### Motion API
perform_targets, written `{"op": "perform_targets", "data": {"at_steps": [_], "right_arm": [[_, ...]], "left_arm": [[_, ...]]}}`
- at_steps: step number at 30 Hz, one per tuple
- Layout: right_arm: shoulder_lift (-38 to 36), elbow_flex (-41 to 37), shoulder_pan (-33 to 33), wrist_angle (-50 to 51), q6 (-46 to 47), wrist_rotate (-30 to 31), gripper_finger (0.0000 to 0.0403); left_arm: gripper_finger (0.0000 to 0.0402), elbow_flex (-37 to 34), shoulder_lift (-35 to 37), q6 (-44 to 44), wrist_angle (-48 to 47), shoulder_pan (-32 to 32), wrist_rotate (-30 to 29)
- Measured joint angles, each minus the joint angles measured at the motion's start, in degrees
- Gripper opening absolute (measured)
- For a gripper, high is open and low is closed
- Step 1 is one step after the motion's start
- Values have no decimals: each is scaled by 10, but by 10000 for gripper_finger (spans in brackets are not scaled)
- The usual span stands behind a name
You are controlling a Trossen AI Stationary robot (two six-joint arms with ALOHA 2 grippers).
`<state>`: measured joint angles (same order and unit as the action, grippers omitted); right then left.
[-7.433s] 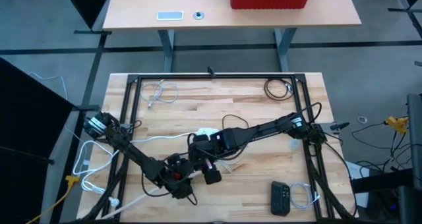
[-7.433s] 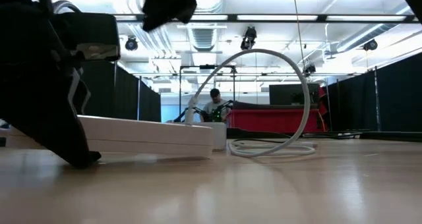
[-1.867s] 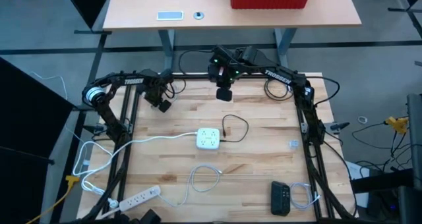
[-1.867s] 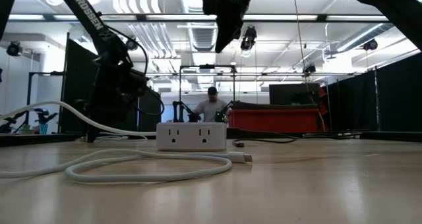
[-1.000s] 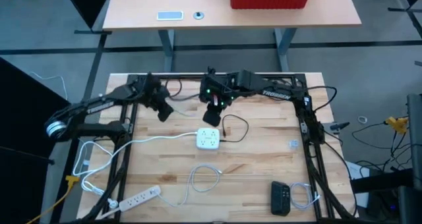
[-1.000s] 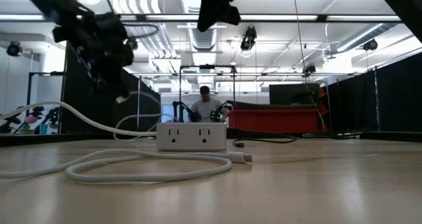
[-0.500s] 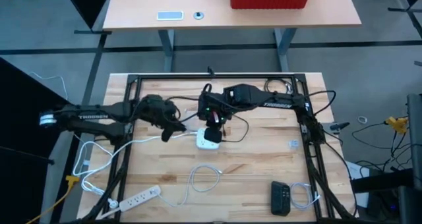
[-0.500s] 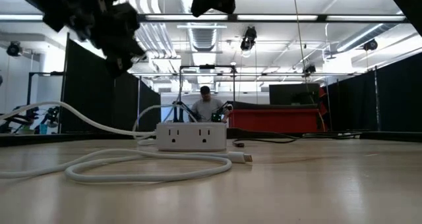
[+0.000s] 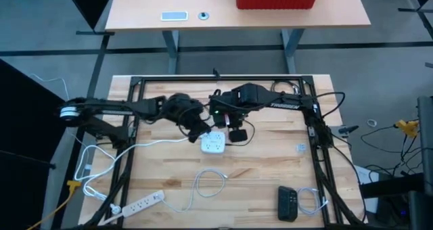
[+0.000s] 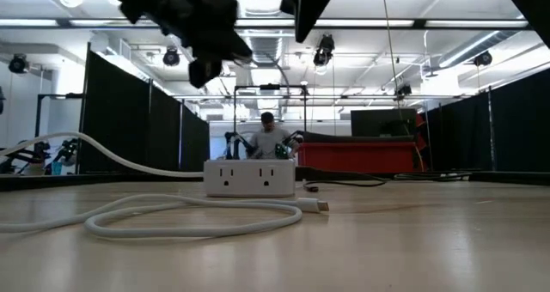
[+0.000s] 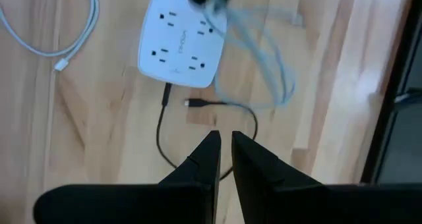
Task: Insert USB
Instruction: Insert the blue USB cable into the top white outlet extension
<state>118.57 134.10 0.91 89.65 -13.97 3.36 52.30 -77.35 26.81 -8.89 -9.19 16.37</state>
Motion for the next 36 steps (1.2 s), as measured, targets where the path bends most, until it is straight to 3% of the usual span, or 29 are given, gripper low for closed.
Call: {"op": "perform_targets", "data": {"at_steps": [6,9,13,19,28,31,36], "right_arm": [[-14,-15,0,1,-28,-8,23],[-39,-51,1,-8,-53,-30,23],[-94,-138,18,-142,-94,-84,23],[-170,-288,45,-331,-105,-183,23],[-272,-491,52,-449,-116,-205,23],[-303,-559,54,-498,-105,-244,23],[-341,-655,54,-572,-70,-258,23]], "left_arm": [[6,54,-73,55,-60,-13,-29],[6,57,-76,107,-132,-15,-61],[6,56,-61,194,-205,-11,-67],[6,61,-28,340,-213,4,-55],[6,62,-14,509,-176,29,-68],[6,61,-22,548,-170,36,-65],[6,86,-30,581,-148,58,-45]]}}
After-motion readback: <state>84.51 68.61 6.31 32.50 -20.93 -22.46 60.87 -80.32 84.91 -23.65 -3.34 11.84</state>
